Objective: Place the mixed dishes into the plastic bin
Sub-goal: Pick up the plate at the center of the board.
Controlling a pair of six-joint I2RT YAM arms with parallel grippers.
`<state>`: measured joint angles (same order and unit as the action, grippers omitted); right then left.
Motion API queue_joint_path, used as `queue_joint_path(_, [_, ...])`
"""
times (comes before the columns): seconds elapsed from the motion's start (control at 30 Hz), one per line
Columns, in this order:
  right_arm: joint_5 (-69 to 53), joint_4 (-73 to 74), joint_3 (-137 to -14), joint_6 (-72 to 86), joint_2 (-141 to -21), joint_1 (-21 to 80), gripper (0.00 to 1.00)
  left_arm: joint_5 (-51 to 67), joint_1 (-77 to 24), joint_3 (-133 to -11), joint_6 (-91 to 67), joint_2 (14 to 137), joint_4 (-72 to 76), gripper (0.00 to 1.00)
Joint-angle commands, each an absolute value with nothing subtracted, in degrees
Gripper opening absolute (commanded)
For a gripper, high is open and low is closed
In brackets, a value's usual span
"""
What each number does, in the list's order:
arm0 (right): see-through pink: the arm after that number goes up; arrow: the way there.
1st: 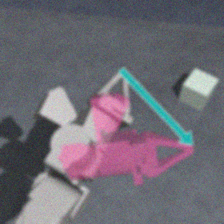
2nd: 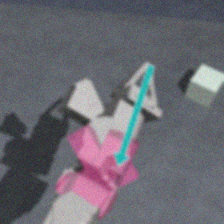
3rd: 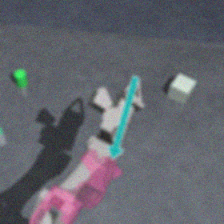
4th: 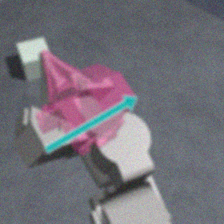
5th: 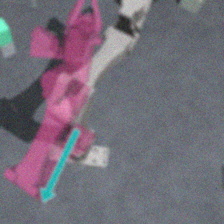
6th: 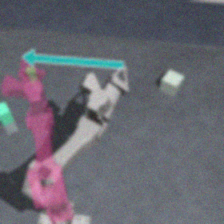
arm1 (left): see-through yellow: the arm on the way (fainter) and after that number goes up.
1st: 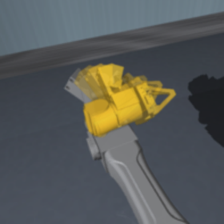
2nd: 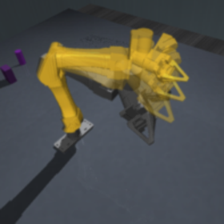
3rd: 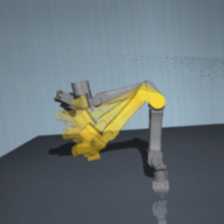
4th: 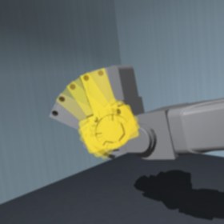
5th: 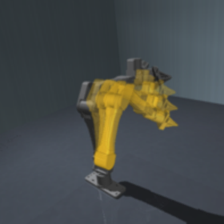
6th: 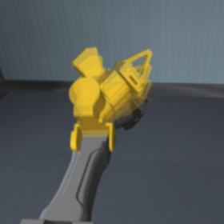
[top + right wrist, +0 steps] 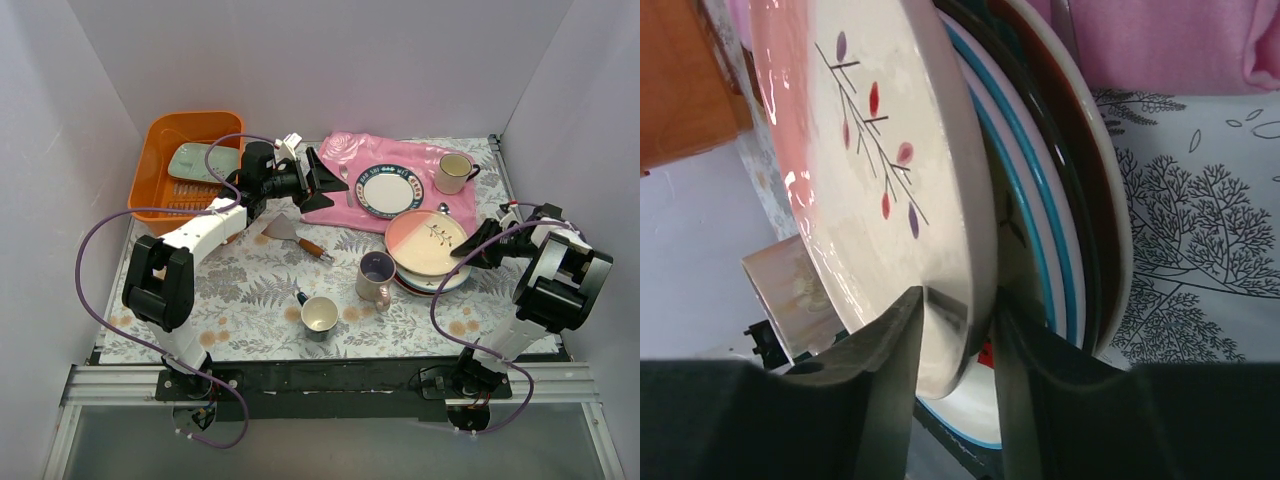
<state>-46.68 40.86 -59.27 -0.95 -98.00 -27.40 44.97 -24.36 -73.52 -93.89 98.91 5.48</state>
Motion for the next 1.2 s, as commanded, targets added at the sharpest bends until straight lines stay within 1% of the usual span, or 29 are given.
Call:
queue_joint_path(0.0, [-45.0, 37.4, -57.7, -0.4, -99.0, -27.6, 0.37, 44.6, -24.6, -74.2, -93.3, 95.7, 4.8, 0.98])
queue_joint_path(0.03, [-45.3, 37.4, -57.7, -0.4, -99.1, -27.7, 0.30, 44.6, -24.6, -74.1, -93.3, 95.5, 4.8, 0.98])
queue_joint_path(0.1, [-46.8, 37.1, -57.7, -0.4, -99.1, -28.0, 0.22, 44.5, -24.6, -73.7, -93.3, 95.4, 4.8, 0.98])
queue_joint_path(0.13, [-47.6, 37.0, -57.7, -0.4, -99.1, -28.1, 0.13, 44.3, -24.6, -73.7, -93.3, 95.3, 4.8, 0.98])
queue_joint_path(0.23, [-52.0, 36.8, -58.7, -0.4, -98.5, -28.8, 0.03, 44.2, -24.6, -73.3, -93.3, 94.8, 4.9, 0.98])
queue_joint_path(0.27, [-53.5, 36.9, -59.5, -0.4, -98.4, -29.1, 0.01, 44.2, -24.6, -73.3, -93.4, 94.7, 5.0, 0.98])
queue_joint_path(0.3, [-57.2, 37.1, -60.1, -0.4, -98.4, -29.2, 0.01, 44.2, -24.6, -73.2, -93.3, 94.6, 5.1, 0.98])
queue_joint_path(0.4, [-62.8, 37.1, -62.2, -0.4, -98.1, -29.4, 0.01, 44.4, -24.6, -73.0, -93.9, 94.5, 5.6, 0.98])
queue_joint_path(0.6, [-70.1, 34.4, -65.4, 5.6, -96.9, -29.4, 0.01, 44.7, -24.6, -72.0, -95.6, 94.4, 8.3, 0.98])
queue_joint_path(0.97, [-74.9, 28.2, -68.5, 15.5, -95.2, -29.0, 0.01, 45.3, -24.7, -71.4, -100.9, 96.2, 15.5, 0.98])
queue_joint_path(1.17, [-76.3, 24.6, -68.1, 21.0, -93.3, -27.8, 0.01, 44.9, -26.4, -73.6, -103.4, 99.4, 20.1, 0.98])
